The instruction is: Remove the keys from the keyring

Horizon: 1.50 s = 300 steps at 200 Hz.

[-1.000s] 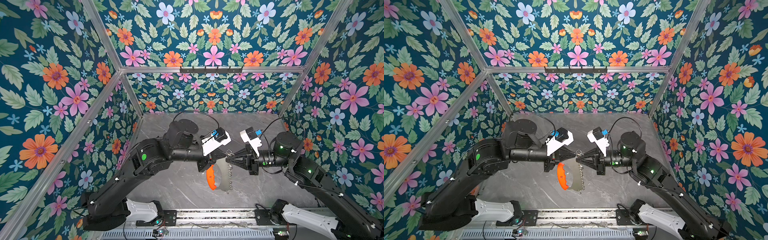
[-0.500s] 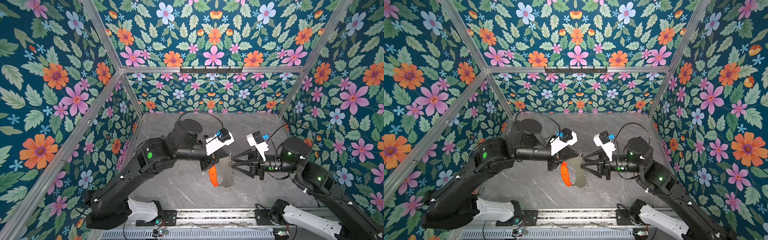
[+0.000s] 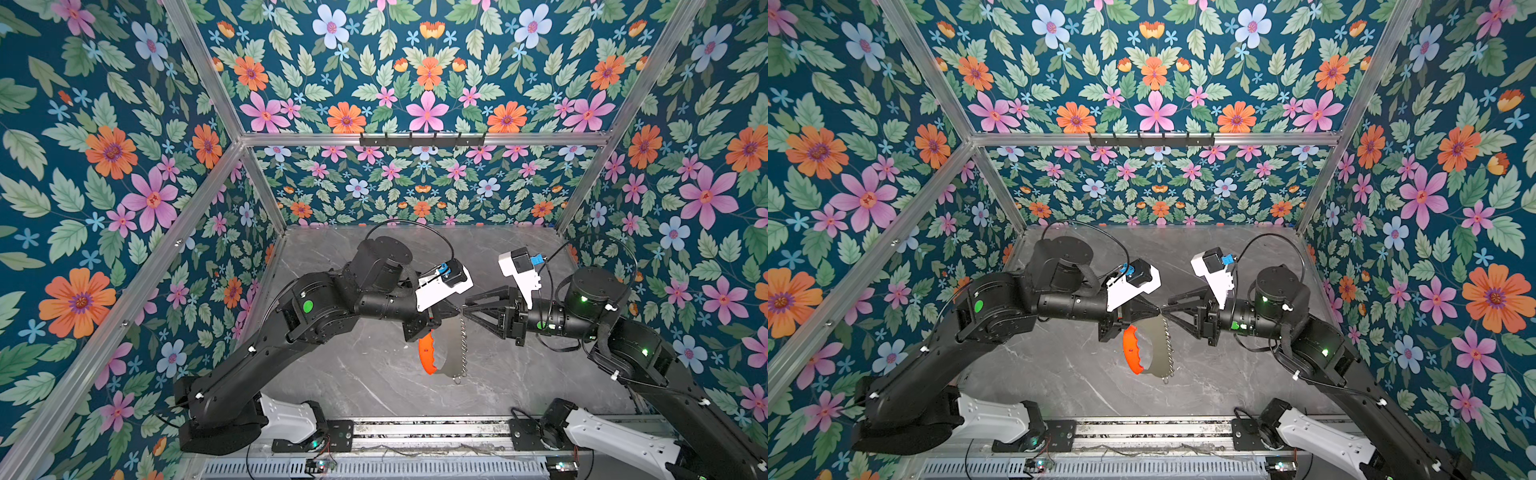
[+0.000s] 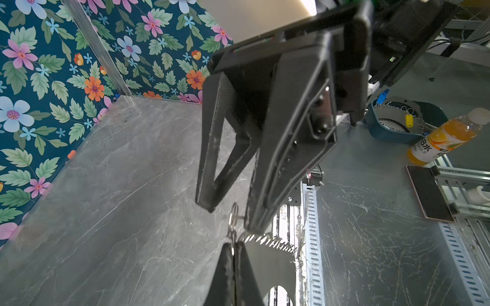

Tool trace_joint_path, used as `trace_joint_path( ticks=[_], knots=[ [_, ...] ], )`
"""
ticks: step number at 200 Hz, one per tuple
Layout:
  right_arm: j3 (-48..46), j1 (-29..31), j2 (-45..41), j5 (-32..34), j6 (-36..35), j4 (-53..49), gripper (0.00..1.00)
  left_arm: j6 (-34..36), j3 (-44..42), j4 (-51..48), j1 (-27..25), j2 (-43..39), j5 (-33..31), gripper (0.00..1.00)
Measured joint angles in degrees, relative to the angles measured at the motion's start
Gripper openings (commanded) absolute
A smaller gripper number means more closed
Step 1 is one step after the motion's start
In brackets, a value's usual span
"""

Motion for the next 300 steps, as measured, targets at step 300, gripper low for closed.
trace_joint_path(
  ticks=[300],
  knots=[
    [0.0, 0.0, 3.1, -1.6, 3.1, -0.9, 0.00, -0.5, -4.5, 3.0, 0.0, -3.5, -1.7, 0.00]
  ],
)
